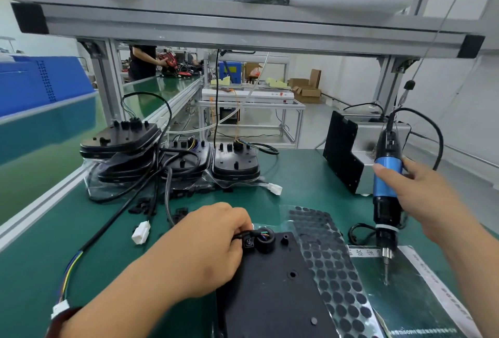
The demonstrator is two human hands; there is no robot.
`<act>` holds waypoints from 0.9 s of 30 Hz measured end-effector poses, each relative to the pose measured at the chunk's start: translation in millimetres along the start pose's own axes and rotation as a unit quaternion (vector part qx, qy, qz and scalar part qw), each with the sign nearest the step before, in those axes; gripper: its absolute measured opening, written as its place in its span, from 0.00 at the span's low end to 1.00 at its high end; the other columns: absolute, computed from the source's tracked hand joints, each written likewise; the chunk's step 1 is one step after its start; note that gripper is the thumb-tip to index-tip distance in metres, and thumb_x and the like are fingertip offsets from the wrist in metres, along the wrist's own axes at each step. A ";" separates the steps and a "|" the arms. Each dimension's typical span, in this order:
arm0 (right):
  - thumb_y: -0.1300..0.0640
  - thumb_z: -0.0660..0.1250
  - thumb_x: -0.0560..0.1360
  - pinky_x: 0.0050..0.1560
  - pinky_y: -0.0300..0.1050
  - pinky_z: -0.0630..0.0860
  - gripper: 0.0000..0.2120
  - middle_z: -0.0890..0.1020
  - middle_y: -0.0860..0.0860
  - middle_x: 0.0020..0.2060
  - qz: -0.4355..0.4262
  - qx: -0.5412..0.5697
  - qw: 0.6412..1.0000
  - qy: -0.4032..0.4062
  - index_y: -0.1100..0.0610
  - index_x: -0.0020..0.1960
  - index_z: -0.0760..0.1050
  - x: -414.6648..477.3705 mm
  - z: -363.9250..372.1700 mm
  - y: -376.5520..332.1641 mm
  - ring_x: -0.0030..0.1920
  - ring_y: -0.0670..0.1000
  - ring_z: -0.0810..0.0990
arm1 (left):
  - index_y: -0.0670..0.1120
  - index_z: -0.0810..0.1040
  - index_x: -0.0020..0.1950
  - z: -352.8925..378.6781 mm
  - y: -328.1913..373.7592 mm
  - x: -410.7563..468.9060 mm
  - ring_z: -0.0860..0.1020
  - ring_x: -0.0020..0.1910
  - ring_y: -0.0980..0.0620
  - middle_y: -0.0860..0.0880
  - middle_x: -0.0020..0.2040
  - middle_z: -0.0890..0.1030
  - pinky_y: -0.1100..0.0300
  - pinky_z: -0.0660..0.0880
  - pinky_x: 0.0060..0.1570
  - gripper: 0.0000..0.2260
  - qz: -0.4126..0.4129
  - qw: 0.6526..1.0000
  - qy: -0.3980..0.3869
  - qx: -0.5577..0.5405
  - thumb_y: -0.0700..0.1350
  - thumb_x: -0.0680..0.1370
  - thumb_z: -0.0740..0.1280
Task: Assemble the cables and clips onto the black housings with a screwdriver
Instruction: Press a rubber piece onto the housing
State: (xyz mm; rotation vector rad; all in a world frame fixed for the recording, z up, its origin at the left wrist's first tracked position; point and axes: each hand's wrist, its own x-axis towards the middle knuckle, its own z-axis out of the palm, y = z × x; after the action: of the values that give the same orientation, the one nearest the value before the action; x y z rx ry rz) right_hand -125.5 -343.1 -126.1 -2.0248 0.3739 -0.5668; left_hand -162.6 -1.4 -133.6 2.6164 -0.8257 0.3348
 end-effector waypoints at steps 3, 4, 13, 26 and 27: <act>0.39 0.68 0.72 0.46 0.48 0.73 0.25 0.81 0.54 0.51 -0.002 -0.016 1.000 -0.011 0.52 0.63 0.75 -0.4 -1.1 -0.2 0.47 0.56 0.78 | 0.58 0.73 0.52 1.1 2.8 -2.7 0.71 0.47 0.59 0.60 0.43 0.71 0.65 0.67 0.48 0.08 -0.005 1.000 0.024 0.012 0.47 0.76 0.59; 0.39 0.68 0.72 0.46 0.49 0.73 0.22 0.81 0.53 0.48 -0.010 -0.023 1.000 -0.006 0.52 0.60 0.76 -1.5 -1.1 -0.8 0.45 0.56 0.78 | 0.58 0.74 0.53 0.6 3.6 -3.2 0.71 0.47 0.59 0.60 0.43 0.71 0.65 0.67 0.48 0.09 -0.007 0.999 0.028 0.014 0.48 0.76 0.60; 0.42 0.64 0.75 0.39 0.48 0.73 0.17 0.81 0.54 0.38 -0.067 -0.184 0.978 0.067 0.58 0.45 0.78 -13.7 -9.5 -19.0 0.40 0.57 0.77 | 0.60 0.75 0.59 -0.6 8.3 -4.8 0.73 0.52 0.58 0.59 0.49 0.73 0.63 0.71 0.52 0.13 -0.023 0.998 0.031 0.042 0.49 0.77 0.58; 0.58 0.59 0.79 0.56 0.40 0.74 0.13 0.83 0.51 0.53 -0.191 -0.347 0.898 -0.193 0.58 0.55 0.81 -49.5 69.5 -65.8 0.52 0.51 0.79 | 0.68 0.54 0.74 1.6 1.0 -4.4 0.66 0.68 0.64 0.66 0.67 0.69 0.66 0.58 0.68 0.20 0.000 0.996 -0.092 0.007 0.59 0.81 0.51; 0.60 0.58 0.77 0.52 0.44 0.76 0.12 0.83 0.55 0.50 -0.179 -0.396 0.875 -0.215 0.61 0.51 0.81 -47.1 77.8 -63.7 0.49 0.56 0.78 | 0.68 0.54 0.74 2.2 1.6 -4.6 0.66 0.68 0.64 0.65 0.67 0.69 0.64 0.57 0.70 0.20 0.000 0.996 -0.093 0.016 0.59 0.81 0.51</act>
State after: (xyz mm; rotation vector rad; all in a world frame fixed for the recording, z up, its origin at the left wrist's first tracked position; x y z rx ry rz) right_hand -121.8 -232.6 -115.0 -2.9690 -0.0761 -0.1501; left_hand -166.9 -1.3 -136.7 2.7076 -0.8861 0.1063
